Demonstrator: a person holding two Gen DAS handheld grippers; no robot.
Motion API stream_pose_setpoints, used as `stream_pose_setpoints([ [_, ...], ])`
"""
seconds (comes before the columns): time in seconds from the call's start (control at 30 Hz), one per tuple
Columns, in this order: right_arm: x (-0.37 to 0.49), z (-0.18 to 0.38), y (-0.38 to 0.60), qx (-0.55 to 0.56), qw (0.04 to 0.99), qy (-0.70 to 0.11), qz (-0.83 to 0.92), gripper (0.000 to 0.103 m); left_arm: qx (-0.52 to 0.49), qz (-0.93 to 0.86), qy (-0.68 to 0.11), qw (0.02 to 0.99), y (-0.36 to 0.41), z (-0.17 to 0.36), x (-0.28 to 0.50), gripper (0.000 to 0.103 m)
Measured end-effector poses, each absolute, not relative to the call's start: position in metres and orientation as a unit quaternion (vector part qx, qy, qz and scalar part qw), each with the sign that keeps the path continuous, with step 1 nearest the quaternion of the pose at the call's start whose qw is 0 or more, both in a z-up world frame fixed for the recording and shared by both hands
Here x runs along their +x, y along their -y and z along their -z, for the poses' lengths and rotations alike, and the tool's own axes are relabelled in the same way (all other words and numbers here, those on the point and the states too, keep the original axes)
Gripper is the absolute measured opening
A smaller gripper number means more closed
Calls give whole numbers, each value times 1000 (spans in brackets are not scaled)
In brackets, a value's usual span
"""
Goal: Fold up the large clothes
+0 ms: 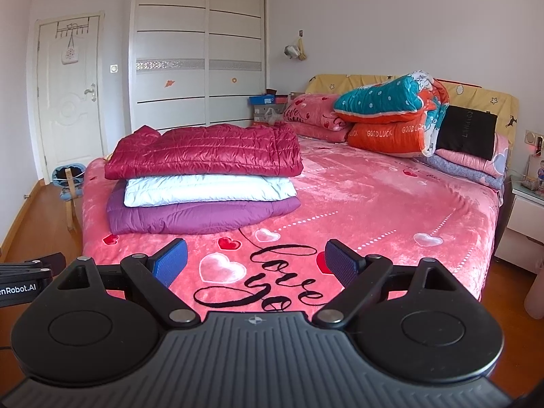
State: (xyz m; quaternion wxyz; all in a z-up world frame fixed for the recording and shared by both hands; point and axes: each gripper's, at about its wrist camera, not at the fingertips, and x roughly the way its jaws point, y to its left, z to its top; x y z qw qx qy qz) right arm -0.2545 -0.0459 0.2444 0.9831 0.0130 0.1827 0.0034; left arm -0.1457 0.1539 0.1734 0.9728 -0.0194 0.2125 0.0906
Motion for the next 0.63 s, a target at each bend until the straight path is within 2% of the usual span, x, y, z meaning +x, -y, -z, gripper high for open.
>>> stream_pose_setpoints([
  [0.63, -239, -225, 63, 26, 980, -197, 0, 103, -10, -66, -240, 969, -151, -152, -128, 102],
])
